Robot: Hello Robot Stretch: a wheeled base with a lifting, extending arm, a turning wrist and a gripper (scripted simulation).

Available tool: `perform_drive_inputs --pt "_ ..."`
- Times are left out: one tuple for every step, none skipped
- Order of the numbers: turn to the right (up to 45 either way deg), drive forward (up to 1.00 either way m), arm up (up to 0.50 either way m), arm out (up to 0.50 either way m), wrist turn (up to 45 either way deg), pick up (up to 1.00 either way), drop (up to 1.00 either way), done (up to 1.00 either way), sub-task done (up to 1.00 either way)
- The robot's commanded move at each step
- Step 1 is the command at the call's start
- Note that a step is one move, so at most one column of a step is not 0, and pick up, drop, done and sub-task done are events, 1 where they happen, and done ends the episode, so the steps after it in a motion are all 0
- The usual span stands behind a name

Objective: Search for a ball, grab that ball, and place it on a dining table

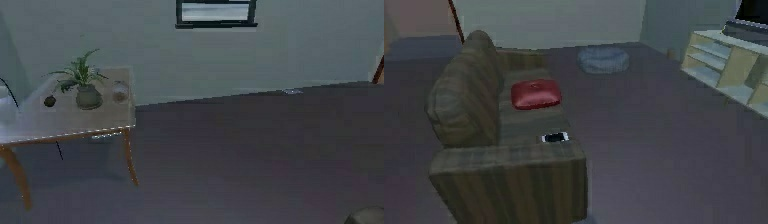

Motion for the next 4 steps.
perform_drive_inputs --pt "0.0 0.8 0.0 0.0 0.0 0.0 0.0 0.0 0.0" --pt "36.0 0.0 0.0 0.0 0.0 0.0 0.0 0.0 0.0" --pt "0.0 0.55 0.0 0.0 0.0 0.0 0.0 0.0 0.0" --pt "33.0 0.0 0.0 0.0 0.0 0.0 0.0 0.0 0.0"
